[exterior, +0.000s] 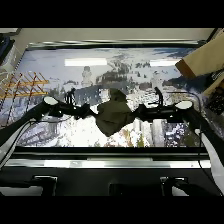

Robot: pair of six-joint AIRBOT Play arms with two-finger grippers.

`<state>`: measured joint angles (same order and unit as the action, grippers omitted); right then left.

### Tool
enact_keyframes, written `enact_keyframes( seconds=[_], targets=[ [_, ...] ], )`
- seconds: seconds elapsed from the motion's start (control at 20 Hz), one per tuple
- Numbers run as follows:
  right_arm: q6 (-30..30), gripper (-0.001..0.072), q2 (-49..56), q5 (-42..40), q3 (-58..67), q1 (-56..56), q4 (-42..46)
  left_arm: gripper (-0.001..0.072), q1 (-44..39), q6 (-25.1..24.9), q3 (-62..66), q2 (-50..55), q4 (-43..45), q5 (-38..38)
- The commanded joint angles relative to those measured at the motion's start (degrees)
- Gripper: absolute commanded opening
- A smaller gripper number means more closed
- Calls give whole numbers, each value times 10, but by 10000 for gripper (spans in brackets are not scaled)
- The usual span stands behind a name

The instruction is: Fold the clothes and pants, and hang the long-sleeved shirts on hangers.

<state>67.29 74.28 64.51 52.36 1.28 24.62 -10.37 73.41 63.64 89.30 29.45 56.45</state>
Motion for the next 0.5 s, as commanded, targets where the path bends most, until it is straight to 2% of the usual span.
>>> enact_keyframes(
  seconds=[0.0, 0.15, 0.3, 0.4, 0.45],
  targets=[
    [-2, 31, -77, 5, 93, -33, 2, 17, 20, -1, 129, -45, 2, 3],
    [-1, 31, -143, -11, 252, -61, 19, 17, 48, 1, 330, -89, 40, 0],
    [34, 32, -179, -25, 412, -61, 66, 17, 67, 12, 537, -121, 100, 0],
    [58, 32, -193, -25, 503, -61, 74, 18, 72, 38, 608, -154, 137, -18],
    [71, 32, -199, -25, 540, -61, 76, 17, 72, 47, 604, -186, 152, -40]
  ],
)
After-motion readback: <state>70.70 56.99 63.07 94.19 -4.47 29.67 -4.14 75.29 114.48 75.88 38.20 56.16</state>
